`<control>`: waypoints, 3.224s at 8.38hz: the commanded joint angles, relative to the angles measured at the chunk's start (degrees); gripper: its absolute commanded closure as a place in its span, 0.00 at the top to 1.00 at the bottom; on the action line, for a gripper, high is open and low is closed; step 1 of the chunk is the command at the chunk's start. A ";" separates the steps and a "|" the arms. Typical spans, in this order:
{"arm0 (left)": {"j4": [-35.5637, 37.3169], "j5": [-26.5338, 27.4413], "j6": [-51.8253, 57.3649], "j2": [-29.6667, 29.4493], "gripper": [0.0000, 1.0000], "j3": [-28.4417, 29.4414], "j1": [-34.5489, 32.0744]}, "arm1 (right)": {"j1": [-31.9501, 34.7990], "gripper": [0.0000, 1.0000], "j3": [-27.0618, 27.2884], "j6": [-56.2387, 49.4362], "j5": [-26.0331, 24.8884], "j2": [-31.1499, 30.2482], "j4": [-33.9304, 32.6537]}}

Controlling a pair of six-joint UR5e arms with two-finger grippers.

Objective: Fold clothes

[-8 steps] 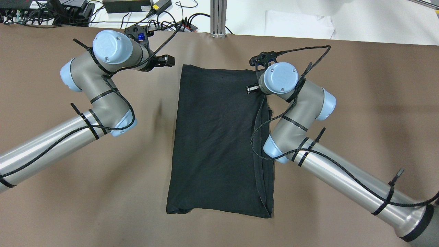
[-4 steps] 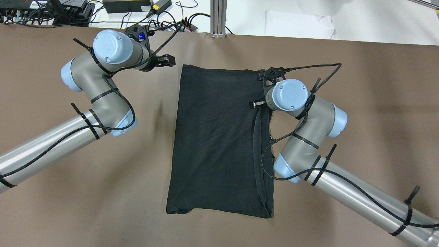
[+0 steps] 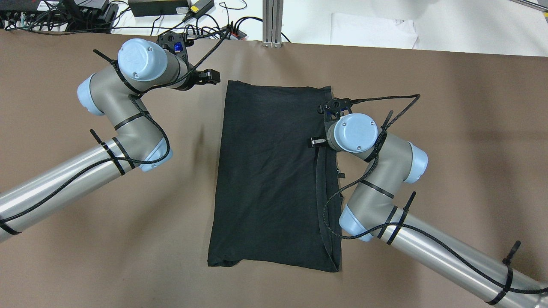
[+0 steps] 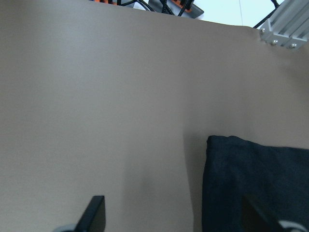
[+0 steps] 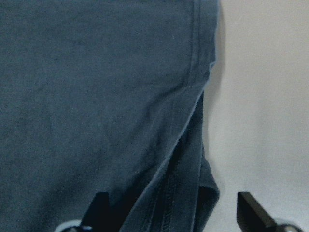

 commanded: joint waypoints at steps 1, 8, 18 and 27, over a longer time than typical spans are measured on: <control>-0.01 0.41 -1.21 0.00 1.00 -0.17 0.12 | -0.60 0.93 -0.17 0.57 -0.12 -0.01 -0.16; -0.01 2.00 -2.01 0.00 1.00 -0.17 1.27 | 0.02 0.93 9.92 -0.58 0.94 -10.54 0.02; -0.01 1.91 -2.09 -0.35 1.00 -0.26 1.27 | -5.33 0.94 13.30 16.11 3.93 -1.69 -3.50; 0.34 2.09 -2.18 -1.49 1.00 0.00 1.27 | -6.40 0.94 10.55 15.77 4.37 -7.03 -1.04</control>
